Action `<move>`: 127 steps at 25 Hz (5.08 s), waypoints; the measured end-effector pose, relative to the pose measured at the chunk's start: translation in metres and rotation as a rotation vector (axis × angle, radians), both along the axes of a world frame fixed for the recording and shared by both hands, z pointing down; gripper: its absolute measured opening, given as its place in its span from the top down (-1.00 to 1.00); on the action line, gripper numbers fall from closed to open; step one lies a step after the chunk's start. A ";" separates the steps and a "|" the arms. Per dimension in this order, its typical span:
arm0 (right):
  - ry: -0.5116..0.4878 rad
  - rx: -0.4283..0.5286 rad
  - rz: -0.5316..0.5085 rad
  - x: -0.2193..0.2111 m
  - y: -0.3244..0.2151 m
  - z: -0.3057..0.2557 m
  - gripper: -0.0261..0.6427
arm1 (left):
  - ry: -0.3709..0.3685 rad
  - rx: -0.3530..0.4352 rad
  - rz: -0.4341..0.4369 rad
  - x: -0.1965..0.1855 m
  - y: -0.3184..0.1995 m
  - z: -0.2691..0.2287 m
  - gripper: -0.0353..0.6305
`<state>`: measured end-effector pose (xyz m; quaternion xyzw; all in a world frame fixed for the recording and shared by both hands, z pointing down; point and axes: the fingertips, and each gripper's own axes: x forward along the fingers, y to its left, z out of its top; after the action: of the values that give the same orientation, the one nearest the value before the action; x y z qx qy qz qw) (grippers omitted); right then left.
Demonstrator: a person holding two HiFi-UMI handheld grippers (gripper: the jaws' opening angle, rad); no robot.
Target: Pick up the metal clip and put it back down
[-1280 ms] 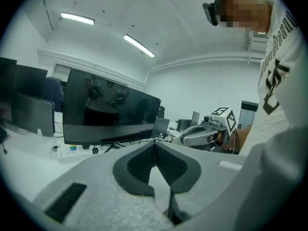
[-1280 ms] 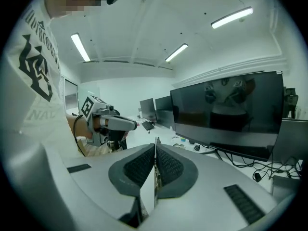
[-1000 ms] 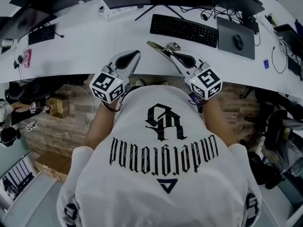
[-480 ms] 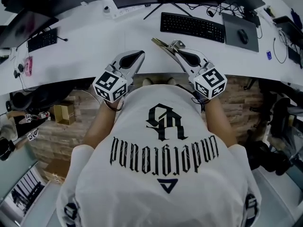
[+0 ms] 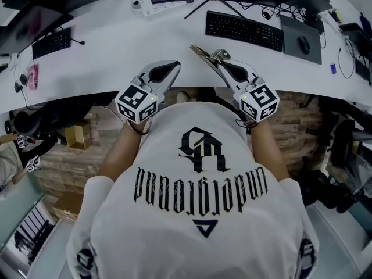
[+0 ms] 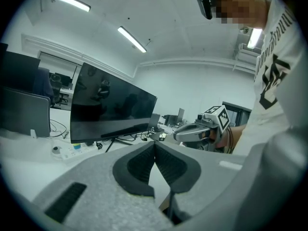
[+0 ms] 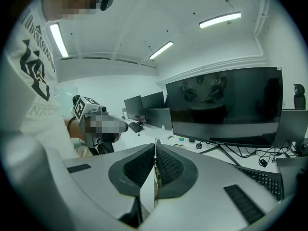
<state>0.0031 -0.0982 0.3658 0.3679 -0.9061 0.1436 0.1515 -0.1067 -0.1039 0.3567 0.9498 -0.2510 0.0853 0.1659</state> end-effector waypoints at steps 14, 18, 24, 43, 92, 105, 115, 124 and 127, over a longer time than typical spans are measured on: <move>-0.001 -0.095 -0.036 0.013 -0.036 0.044 0.86 | -0.030 -0.111 -0.006 0.018 -0.029 0.045 0.86; 0.011 -0.126 -0.057 0.019 -0.046 0.060 0.86 | -0.028 -0.147 -0.018 0.027 -0.039 0.061 0.86; 0.018 -0.189 -0.079 0.037 -0.061 0.084 0.86 | -0.063 -0.161 -0.011 0.048 -0.056 0.088 0.86; 0.071 -0.370 -0.183 0.060 -0.079 0.191 0.86 | -0.126 -0.286 -0.063 0.084 -0.083 0.174 0.86; 0.024 -0.481 -0.216 0.060 -0.111 0.270 0.84 | -0.158 -0.397 -0.054 0.116 -0.093 0.226 0.86; 0.038 -0.359 -0.141 0.066 -0.119 0.219 0.69 | -0.151 -0.339 -0.031 0.098 -0.088 0.198 0.86; 0.023 -0.170 -0.099 0.043 -0.109 0.122 0.68 | -0.114 -0.189 -0.009 0.071 -0.087 0.120 0.86; -0.024 -0.031 -0.019 0.025 -0.096 0.031 0.68 | -0.055 -0.034 0.010 0.038 -0.087 0.036 0.86; -0.029 0.010 0.002 0.023 -0.088 0.006 0.68 | -0.024 0.013 0.010 0.031 -0.082 0.005 0.86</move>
<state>0.0261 -0.1864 0.3723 0.3675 -0.9086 0.1446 0.1362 -0.0758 -0.1860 0.3613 0.9510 -0.2489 0.0959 0.1565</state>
